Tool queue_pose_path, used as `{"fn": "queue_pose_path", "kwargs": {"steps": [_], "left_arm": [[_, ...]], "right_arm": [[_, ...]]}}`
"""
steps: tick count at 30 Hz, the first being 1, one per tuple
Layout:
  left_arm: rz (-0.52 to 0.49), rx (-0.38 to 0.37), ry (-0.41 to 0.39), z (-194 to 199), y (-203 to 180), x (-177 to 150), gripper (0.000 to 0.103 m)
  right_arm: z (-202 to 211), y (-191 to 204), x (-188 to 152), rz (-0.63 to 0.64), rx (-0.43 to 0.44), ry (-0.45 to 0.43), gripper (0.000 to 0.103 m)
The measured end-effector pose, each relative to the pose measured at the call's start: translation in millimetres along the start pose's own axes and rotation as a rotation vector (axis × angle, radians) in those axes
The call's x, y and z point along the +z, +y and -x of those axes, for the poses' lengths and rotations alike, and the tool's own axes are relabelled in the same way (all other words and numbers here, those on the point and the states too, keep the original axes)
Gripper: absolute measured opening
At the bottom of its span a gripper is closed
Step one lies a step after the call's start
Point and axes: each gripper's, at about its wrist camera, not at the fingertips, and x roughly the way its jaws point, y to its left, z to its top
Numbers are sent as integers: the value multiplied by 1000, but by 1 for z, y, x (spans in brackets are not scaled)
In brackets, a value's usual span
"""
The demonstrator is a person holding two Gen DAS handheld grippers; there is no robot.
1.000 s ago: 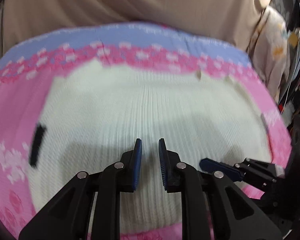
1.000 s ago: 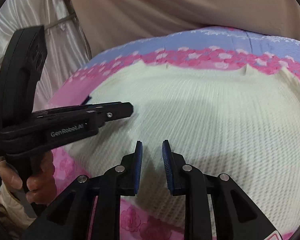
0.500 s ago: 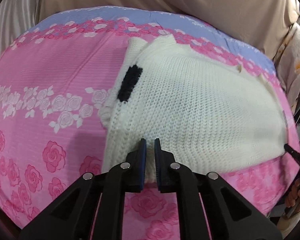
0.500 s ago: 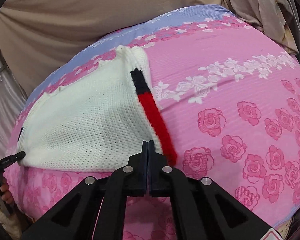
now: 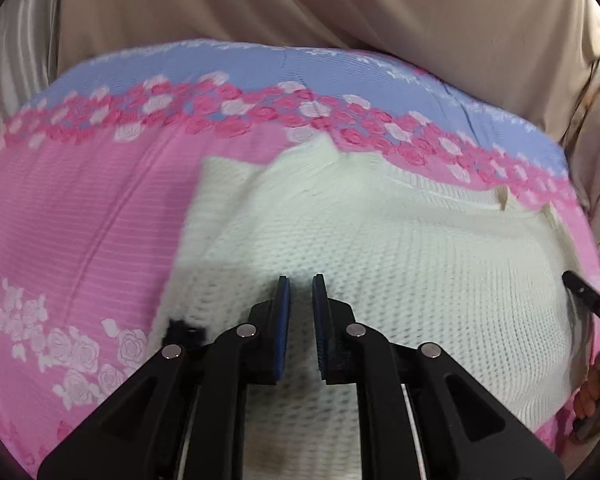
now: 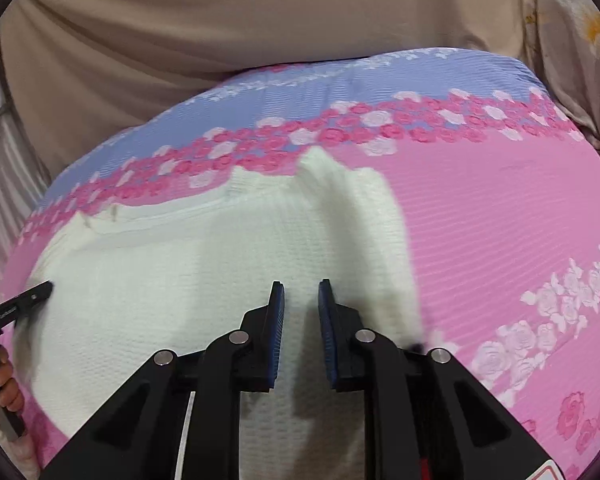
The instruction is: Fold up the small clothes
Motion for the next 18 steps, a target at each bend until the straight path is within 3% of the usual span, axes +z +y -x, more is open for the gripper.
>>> {"fn": "queue_pose_path", "kwargs": {"steps": [1,3,5,8,10,12,15,17,18], "left_arm": [[28,-16,6,4,13,0,1],[72,-5,5,12,29,1,1],[94,-17,8,19,34,3,1],[43,-27,-22,27,12,15,1],[6,-38,-40,24,-8,27,8],[-25,-32,-40,10,-24,40,9],[-42,24,0,-26,-29,54,9],[-10,86,27,-49,-19,58,10],[5,67,30,-56,-12,59,10]], "right_arm": [[4,-18,0,-43,5,-3,0],[13,-39,-1,-114,-5,-8,0],[21,-43,1,-153,-31,-13,20],[27,-20,15,-123,88,-29,22],[23,4,30,-72,109,-38,23],[5,25,44,-21,141,-14,23],[-30,33,57,2,174,57,23],[-49,16,65,-14,64,56,22],[-56,3,67,-49,67,58,6]]}}
